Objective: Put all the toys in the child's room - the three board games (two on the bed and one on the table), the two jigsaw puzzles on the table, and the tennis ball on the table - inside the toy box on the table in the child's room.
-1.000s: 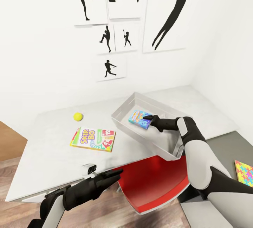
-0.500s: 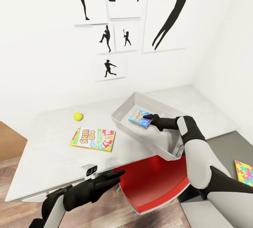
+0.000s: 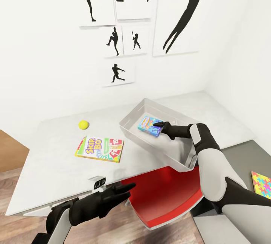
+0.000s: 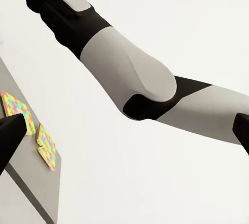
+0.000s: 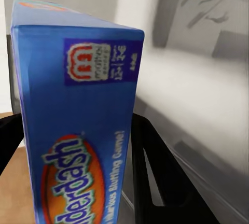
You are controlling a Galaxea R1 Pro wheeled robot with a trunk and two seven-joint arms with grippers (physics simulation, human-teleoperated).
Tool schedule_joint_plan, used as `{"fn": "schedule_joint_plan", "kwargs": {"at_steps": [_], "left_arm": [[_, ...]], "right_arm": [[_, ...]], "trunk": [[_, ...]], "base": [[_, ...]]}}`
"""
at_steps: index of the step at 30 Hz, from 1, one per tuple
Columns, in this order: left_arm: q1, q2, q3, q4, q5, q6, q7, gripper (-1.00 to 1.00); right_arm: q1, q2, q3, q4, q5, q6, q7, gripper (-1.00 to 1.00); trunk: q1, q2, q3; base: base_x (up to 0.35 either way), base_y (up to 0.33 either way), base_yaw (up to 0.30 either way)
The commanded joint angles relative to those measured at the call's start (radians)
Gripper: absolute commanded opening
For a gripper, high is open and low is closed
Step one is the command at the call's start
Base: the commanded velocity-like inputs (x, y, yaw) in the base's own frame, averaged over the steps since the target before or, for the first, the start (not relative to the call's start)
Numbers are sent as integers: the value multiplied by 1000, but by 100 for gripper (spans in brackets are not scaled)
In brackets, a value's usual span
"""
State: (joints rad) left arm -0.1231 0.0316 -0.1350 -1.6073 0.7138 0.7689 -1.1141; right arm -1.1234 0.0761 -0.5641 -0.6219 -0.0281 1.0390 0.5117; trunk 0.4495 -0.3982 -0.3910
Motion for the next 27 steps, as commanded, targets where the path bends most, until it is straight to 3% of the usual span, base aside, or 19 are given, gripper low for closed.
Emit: {"fn": "schedule_joint_plan", "kwargs": {"at_steps": [1,27], "left_arm": [[-1,1,-1,0,7,7,2,100],[-3,0,-5,0,6,7,3,100]], "right_arm": [[-1,1,-7,-1,-5,8,-1,-100],[-19,2,-8,5,-7,-18,-8,-100]], "trunk": [[1,-2,-2],[1,-2,-28]], "base": [[0,0,0],[0,0,19]]}}
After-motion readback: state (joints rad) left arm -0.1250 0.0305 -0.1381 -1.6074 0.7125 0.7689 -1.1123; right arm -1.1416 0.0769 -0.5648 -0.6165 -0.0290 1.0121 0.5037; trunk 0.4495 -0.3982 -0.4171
